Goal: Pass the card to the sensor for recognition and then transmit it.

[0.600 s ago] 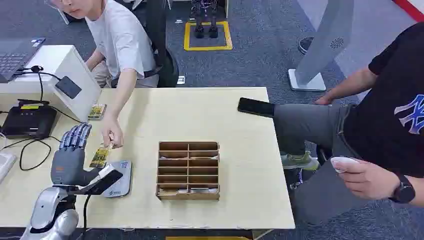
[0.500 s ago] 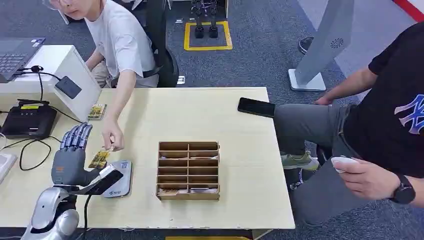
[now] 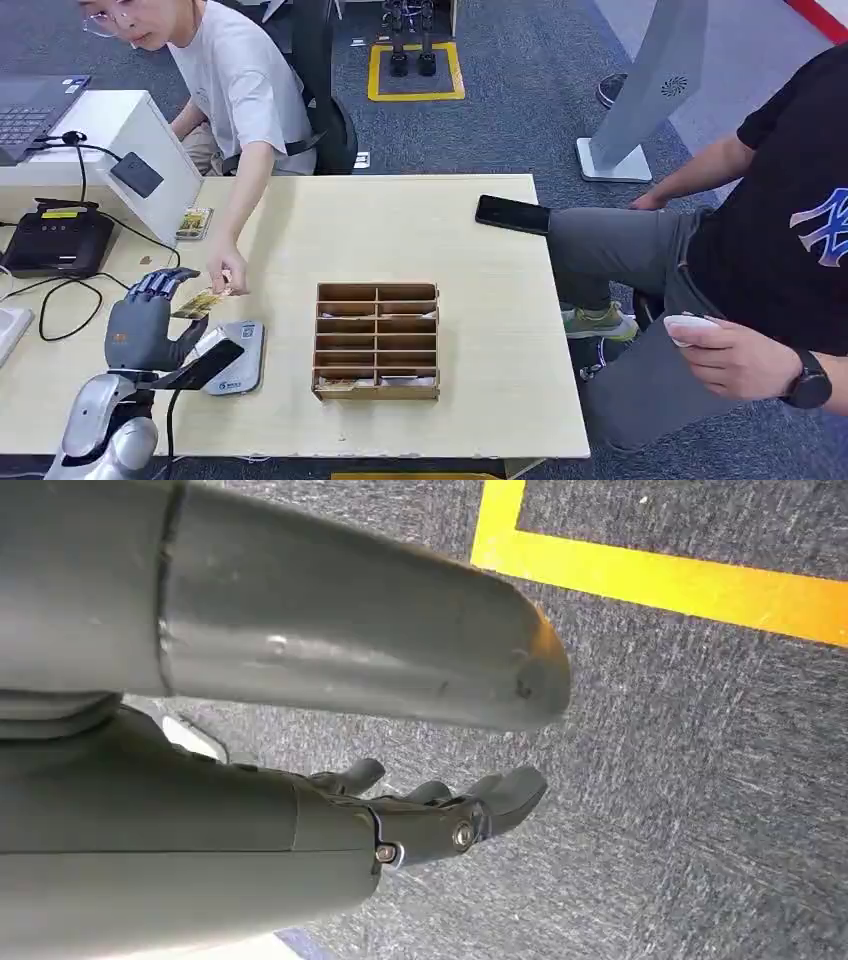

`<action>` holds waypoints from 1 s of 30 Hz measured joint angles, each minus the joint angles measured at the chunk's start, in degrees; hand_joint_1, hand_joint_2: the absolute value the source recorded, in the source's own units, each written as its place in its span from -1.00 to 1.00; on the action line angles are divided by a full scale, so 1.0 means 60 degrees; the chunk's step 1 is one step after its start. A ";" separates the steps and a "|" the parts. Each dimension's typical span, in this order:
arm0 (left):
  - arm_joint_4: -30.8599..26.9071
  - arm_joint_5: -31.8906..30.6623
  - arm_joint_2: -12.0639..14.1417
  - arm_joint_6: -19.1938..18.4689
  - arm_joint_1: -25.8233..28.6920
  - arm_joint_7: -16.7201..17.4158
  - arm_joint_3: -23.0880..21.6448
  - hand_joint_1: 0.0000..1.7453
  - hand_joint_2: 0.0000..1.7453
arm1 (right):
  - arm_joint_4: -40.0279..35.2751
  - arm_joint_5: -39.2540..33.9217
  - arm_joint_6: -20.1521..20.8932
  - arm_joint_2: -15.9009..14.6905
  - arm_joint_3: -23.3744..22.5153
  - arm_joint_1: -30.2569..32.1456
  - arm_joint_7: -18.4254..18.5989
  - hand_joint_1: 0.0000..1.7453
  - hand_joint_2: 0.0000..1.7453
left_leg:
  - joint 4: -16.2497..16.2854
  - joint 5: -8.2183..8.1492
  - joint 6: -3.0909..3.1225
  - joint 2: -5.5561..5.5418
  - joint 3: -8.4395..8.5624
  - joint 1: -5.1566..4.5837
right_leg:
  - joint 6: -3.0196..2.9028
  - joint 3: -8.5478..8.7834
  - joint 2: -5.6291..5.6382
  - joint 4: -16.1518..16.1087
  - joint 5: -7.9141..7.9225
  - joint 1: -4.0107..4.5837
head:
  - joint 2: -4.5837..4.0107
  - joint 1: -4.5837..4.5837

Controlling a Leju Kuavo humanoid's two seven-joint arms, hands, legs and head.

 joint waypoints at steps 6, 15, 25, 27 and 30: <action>0.0000 0.0054 -0.0022 0.0004 -0.0005 -0.0036 0.0000 0.68 1.00 | -0.0007 0.0000 -0.0029 0.0000 0.0055 -0.0011 -0.0007 -1.00 -1.00 | 0.0000 0.0000 0.0000 0.0000 -0.0001 0.0000 | 0.0000 0.0000 0.0000 0.0000 0.0000 0.0000 | 0.0000 0.0004; 0.0000 0.0062 -0.0022 0.0004 -0.0003 -0.0036 0.0000 0.68 1.00 | -0.0015 0.0000 -0.0036 0.0000 0.0055 -0.0025 -0.0015 -1.00 -1.00 | 0.0000 0.0000 0.0000 0.0000 0.0000 0.0000 | 0.0000 0.0000 -0.0001 0.0000 0.0000 0.0000 | 0.0000 0.0000; 0.0000 0.0062 -0.0022 0.0004 -0.0003 -0.0036 0.0000 0.68 1.00 | -0.0015 0.0000 -0.0036 0.0000 0.0055 -0.0027 -0.0018 -1.00 -1.00 | 0.0000 0.0000 0.0000 0.0000 -0.0001 0.0000 | 0.0000 0.0000 -0.0001 0.0000 0.0000 0.0000 | 0.0000 0.0000; 0.0000 0.0058 -0.0022 0.0004 -0.0003 -0.0036 0.0000 0.68 1.00 | -0.0015 0.0000 -0.0036 0.0000 0.0055 -0.0027 -0.0018 -1.00 -1.00 | 0.0000 0.0000 0.0000 0.0000 -0.0001 0.0000 | 0.0000 0.0000 -0.0001 0.0000 0.0000 0.0000 | 0.0000 0.0000; 0.0000 0.0062 -0.0022 0.0004 -0.0003 -0.0036 0.0000 0.68 1.00 | -0.0015 0.0000 -0.0036 0.0000 0.0055 -0.0027 -0.0018 -1.00 -1.00 | 0.0000 0.0000 0.0000 0.0000 -0.0001 0.0000 | 0.0000 0.0000 -0.0001 0.0000 0.0000 0.0000 | 0.0000 0.0000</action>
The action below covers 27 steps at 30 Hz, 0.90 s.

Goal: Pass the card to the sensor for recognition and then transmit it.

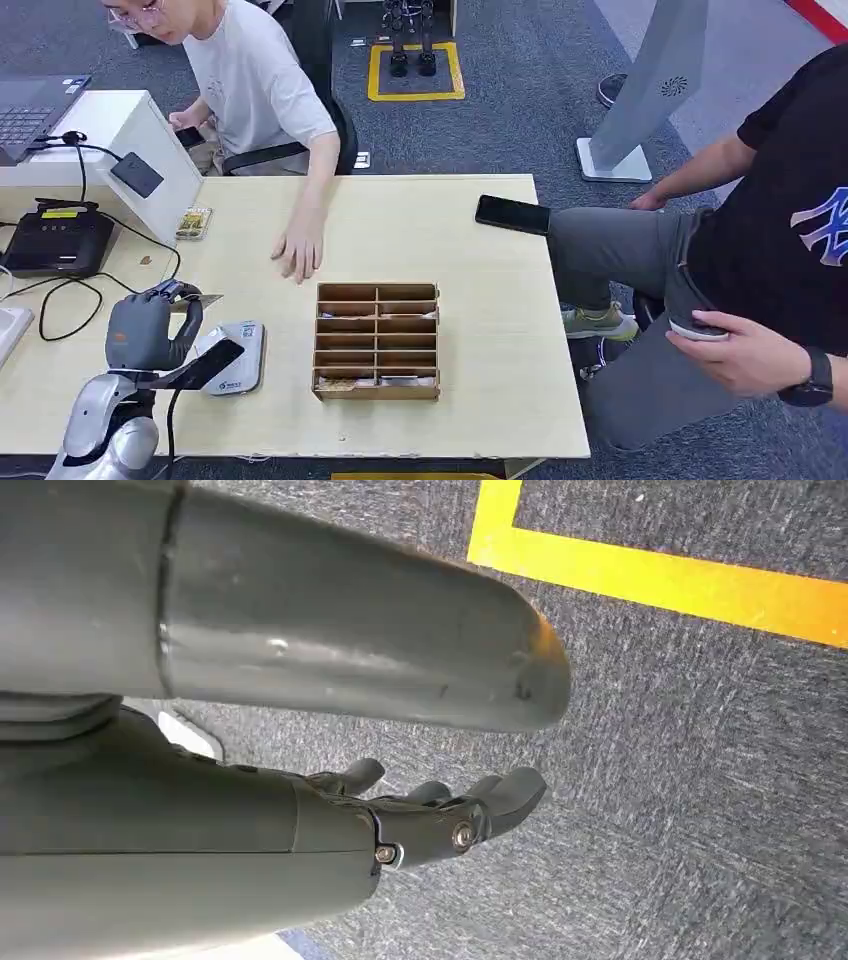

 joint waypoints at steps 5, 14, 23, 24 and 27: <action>0.0000 -0.0004 0.0000 0.0000 0.0000 0.0000 0.0000 0.74 1.00 | 0.0000 0.0000 0.0000 0.0000 0.0000 0.0000 0.0000 -1.00 -1.00 | 0.0000 0.0000 0.0000 0.0000 0.0000 0.0000 | 0.0000 0.0000 0.0000 0.0000 0.0000 0.0000 | 0.0000 0.0000; 0.0000 0.1196 -0.0029 -0.0061 0.0011 -0.0735 0.0011 1.00 1.00 | -0.0022 -0.0131 -0.0069 0.0000 0.0036 -0.0001 -0.0007 -1.00 -1.00 | 0.0000 0.0000 0.0000 0.0000 -0.0001 0.0000 | 0.0000 0.0000 0.0000 0.0000 0.0000 0.0000 | 0.0000 0.0000; -0.0168 0.4427 -0.0186 -0.3765 -0.0008 0.0701 0.0124 1.00 1.00 | -0.0033 -0.0485 -0.0171 0.0015 0.0237 0.0000 -0.0044 -1.00 -1.00 | 0.0000 0.0000 0.0000 0.0000 0.0001 0.0000 | 0.0000 0.0000 0.0000 0.0000 0.0000 0.0000 | 0.0000 0.0000; -0.0168 0.4623 -0.0182 -0.4033 -0.0011 0.0973 0.0128 1.00 1.00 | -0.0025 -0.0514 -0.0182 0.0022 0.0240 0.0000 -0.0051 -1.00 -1.00 | 0.0000 0.0000 0.0000 0.0001 0.0001 0.0000 | 0.0000 0.0000 0.0001 0.0000 0.0000 0.0000 | 0.0000 0.0004; -0.0164 0.4758 -0.0182 -0.4226 -0.0059 0.1118 0.0167 1.00 1.00 | 0.0000 -0.0514 -0.0189 0.0025 0.0240 0.0001 -0.0058 -1.00 -1.00 | 0.0000 0.0000 0.0000 -0.0001 0.0001 0.0000 | 0.0000 0.0000 -0.0001 0.0000 0.0000 0.0000 | 0.0000 0.0000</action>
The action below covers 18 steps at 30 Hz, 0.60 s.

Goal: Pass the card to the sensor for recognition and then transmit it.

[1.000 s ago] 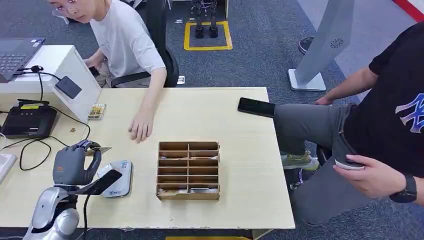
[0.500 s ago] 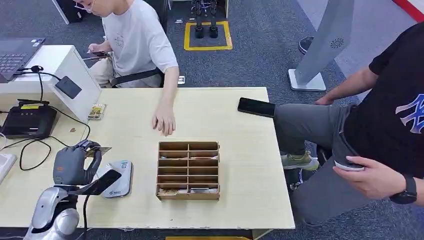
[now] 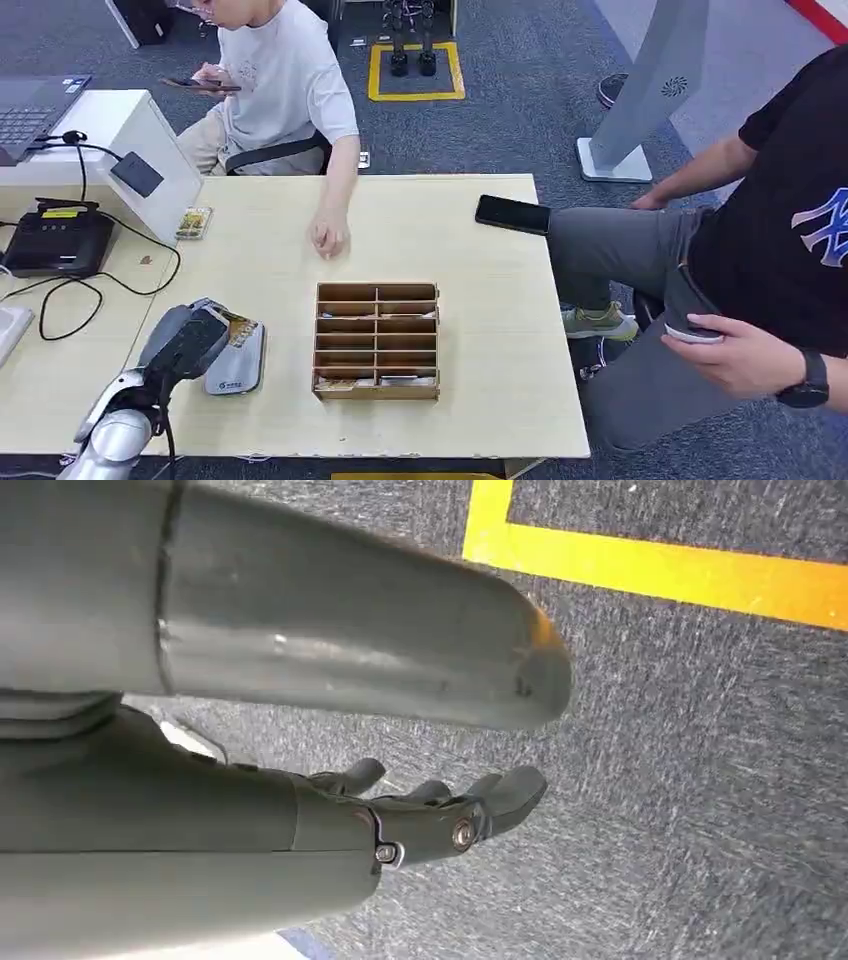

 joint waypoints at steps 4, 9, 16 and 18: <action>-0.0003 0.0026 0.0000 -0.0062 -0.0051 0.0007 0.0018 1.00 1.00 | 0.0007 0.0000 -0.0004 0.0011 0.0000 0.0001 -0.0004 -1.00 -1.00 | 0.0000 0.0000 0.0000 0.0001 0.0000 0.0000 | 0.0000 0.0000 0.0001 0.0000 0.0000 0.0000 | 0.0000 0.0000; -0.0003 -0.0018 0.0000 -0.0062 -0.0057 0.0062 0.0022 1.00 1.00 | 0.0015 0.0000 -0.0018 0.0040 0.0004 0.0000 -0.0004 -1.00 -1.00 | 0.0000 0.0000 0.0000 0.0001 -0.0001 0.0000 | 0.0000 0.0000 0.0001 0.0000 0.0000 0.0000 | 0.0000 0.0000; 0.0044 -0.0557 0.0000 0.0142 -0.0048 0.0303 0.0022 1.00 1.00 | 0.0018 -0.0142 -0.0117 0.0073 0.0127 0.0001 -0.0004 -1.00 -1.00 | 0.0000 0.0000 0.0000 0.0001 -0.0001 0.0000 | 0.0000 0.0000 0.0000 0.0000 0.0000 0.0000 | 0.0000 0.0000; 0.0073 -0.0634 -0.0004 0.0149 -0.0037 0.0317 0.0022 1.00 1.00 | 0.0018 -0.0149 -0.0120 0.0077 0.0186 0.0000 -0.0004 -1.00 -1.00 | 0.0000 0.0000 0.0000 0.0001 -0.0001 0.0000 | 0.0000 0.0000 0.0000 0.0000 0.0000 0.0000 | 0.0000 0.0004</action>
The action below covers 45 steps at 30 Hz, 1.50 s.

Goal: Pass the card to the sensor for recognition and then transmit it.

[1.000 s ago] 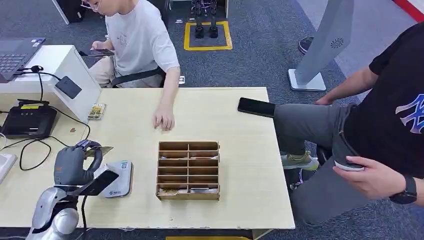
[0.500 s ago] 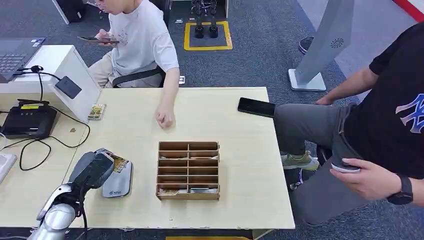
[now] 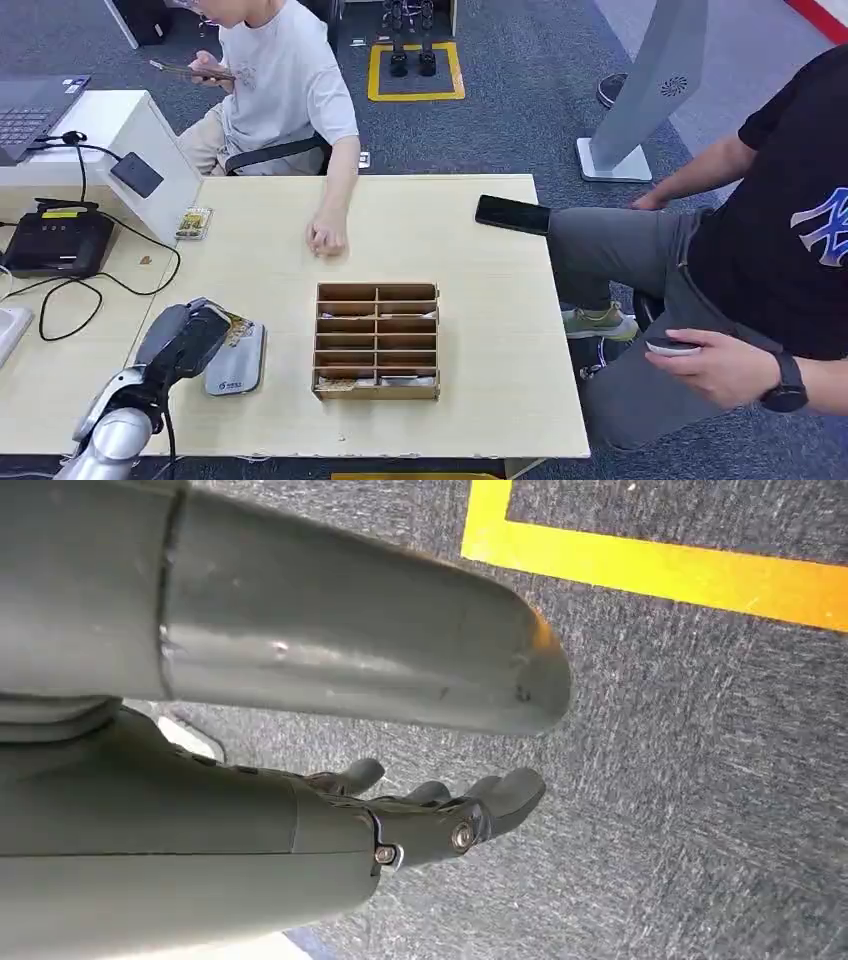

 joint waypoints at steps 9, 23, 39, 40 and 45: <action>0.0142 -0.0307 0.0000 0.0037 0.0022 0.0139 0.0000 1.00 1.00 | 0.0004 -0.0004 -0.0011 0.0004 0.0055 -0.0002 0.0000 -1.00 -1.00 | 0.0000 0.0000 0.0000 0.0000 -0.0001 0.0000 | 0.0000 0.0000 0.0000 0.0000 0.0000 0.0000 | 0.0000 -0.0004; 0.0470 -0.1089 -0.0109 0.0375 0.0122 0.0448 0.0000 1.00 1.00 | 0.0018 -0.0026 -0.0058 0.0047 0.0288 -0.0007 0.0000 -1.00 -1.00 | -0.0001 0.0000 0.0000 -0.0001 0.0000 0.0000 | 0.0000 0.0002 -0.0001 0.0000 0.0000 0.0000 | 0.0000 -0.0004; 0.0736 -0.1118 -0.0313 0.0408 0.0265 0.0459 0.0109 1.00 1.00 | 0.0022 -0.0138 -0.0109 0.0047 0.0470 -0.0010 -0.0025 -1.00 -1.00 | -0.0001 0.0000 0.0000 -0.0003 0.0002 0.0000 | 0.0000 0.0007 -0.0004 0.0000 0.0000 0.0000 | 0.0000 -0.0004; 0.0743 -0.1118 -0.0320 0.0412 0.0265 0.0459 0.0120 1.00 1.00 | 0.0022 -0.0138 -0.0109 0.0047 0.0474 -0.0010 -0.0025 -1.00 -1.00 | -0.0001 0.0000 0.0000 -0.0003 0.0003 0.0000 | 0.0000 0.0007 -0.0004 0.0000 0.0000 0.0000 | 0.0000 -0.0004; 0.0747 -0.1118 -0.0328 0.0412 0.0281 0.0459 0.0149 1.00 1.00 | 0.0022 -0.0138 -0.0109 0.0047 0.0492 -0.0010 -0.0025 -1.00 -1.00 | -0.0001 0.0000 0.0000 -0.0003 0.0003 0.0000 | 0.0000 0.0007 -0.0004 0.0000 0.0000 0.0000 | 0.0000 -0.0004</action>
